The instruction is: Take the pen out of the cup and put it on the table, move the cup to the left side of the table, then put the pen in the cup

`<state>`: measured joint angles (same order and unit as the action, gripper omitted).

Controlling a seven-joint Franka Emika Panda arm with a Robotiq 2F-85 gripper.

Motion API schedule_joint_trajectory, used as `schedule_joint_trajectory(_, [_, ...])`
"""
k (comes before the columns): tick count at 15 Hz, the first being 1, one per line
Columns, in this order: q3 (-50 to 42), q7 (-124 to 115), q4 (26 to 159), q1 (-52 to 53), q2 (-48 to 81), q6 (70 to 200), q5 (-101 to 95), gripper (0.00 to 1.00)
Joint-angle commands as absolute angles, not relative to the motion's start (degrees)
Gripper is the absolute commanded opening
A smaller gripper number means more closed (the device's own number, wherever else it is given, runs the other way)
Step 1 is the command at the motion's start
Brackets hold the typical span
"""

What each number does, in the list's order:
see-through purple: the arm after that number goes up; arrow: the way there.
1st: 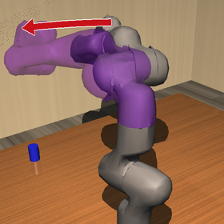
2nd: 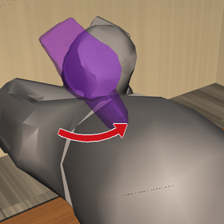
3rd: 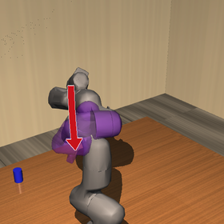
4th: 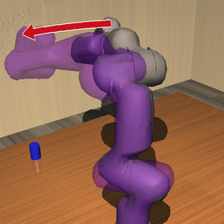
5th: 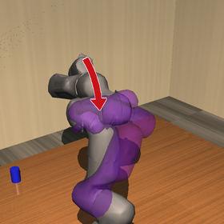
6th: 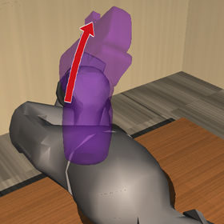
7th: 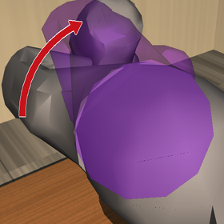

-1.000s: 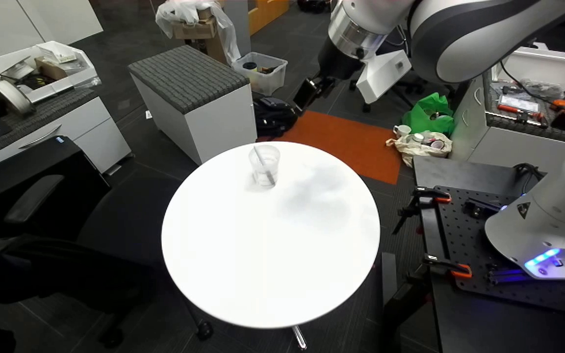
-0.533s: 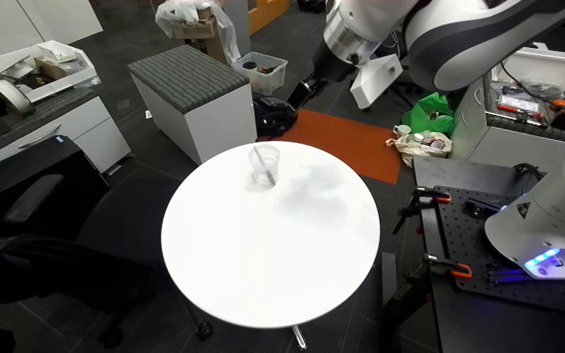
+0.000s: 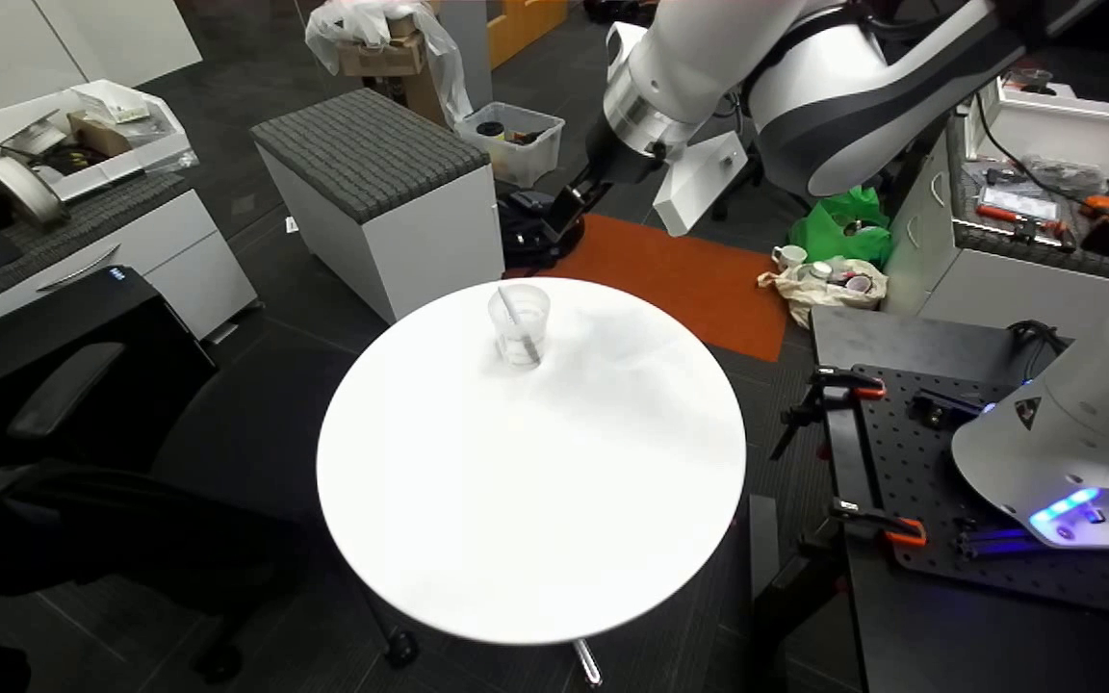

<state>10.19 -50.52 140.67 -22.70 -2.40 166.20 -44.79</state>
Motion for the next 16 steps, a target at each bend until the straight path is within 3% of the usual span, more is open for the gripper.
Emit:
schedule_joint_trajectory(1, [10.2,-56.3,135.7,-23.1,3.3,167.7,-51.9,1.00])
schedule_joint_trajectory(7, [10.0,-61.1,131.0,-21.8,10.1,166.3,-54.9,0.99])
schedule_joint_trajectory(10, [9.9,-61.8,129.7,-21.2,12.6,165.8,-54.4,0.84])
schedule_joint_trajectory(13, [9.9,-62.4,128.6,-21.0,14.6,165.5,-53.9,0.77])
schedule_joint_trajectory(14, [9.8,-62.6,128.2,-20.9,15.1,165.3,-53.9,0.81])
schedule_joint_trajectory(16, [9.7,-63.2,127.4,-20.8,16.0,165.3,-54.0,0.77])
